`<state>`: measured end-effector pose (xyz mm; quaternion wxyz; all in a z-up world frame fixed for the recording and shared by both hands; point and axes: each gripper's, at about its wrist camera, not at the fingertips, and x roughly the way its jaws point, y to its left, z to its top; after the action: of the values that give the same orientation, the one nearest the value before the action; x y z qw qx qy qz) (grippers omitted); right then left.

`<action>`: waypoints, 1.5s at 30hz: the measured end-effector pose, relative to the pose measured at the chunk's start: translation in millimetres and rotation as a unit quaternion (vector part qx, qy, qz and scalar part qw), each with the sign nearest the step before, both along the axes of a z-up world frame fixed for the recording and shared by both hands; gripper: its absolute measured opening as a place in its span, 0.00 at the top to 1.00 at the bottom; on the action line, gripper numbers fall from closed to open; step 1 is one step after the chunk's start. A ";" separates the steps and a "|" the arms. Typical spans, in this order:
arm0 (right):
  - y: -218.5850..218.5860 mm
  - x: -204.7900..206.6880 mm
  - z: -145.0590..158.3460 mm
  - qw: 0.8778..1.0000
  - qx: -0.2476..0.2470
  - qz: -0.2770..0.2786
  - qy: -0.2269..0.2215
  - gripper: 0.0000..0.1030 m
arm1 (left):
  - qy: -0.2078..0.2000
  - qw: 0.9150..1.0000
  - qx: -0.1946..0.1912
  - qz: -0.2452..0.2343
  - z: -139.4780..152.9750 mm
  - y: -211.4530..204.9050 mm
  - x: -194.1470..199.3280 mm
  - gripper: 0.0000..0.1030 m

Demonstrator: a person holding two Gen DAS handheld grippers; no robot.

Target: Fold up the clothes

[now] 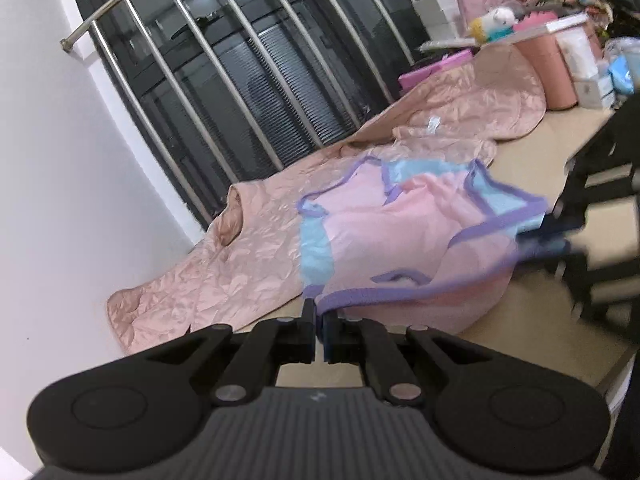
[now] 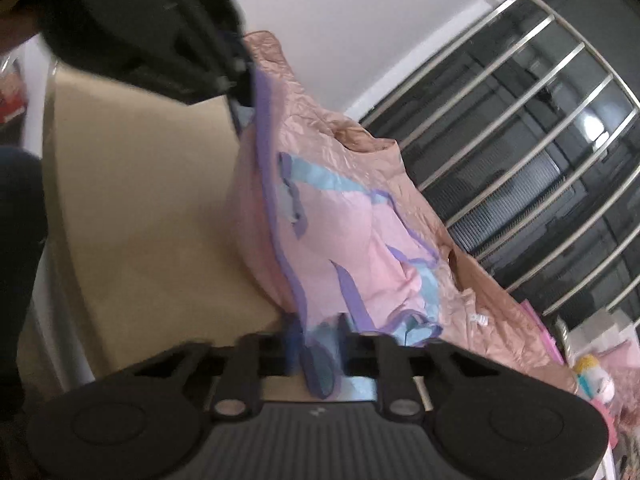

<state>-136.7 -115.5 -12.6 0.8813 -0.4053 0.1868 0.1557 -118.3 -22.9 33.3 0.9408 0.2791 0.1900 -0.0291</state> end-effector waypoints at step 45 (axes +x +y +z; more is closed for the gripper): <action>-44.0 -27.5 362.9 0.963 0.070 -0.064 -0.254 0.96 | -0.113 0.975 -0.067 -0.177 376.1 60.9 -12.3 0.98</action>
<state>-164.2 -159.5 350.4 0.9340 -0.3561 -0.0292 0.0037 -130.6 38.0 409.5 0.9528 0.2460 0.0274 -0.1758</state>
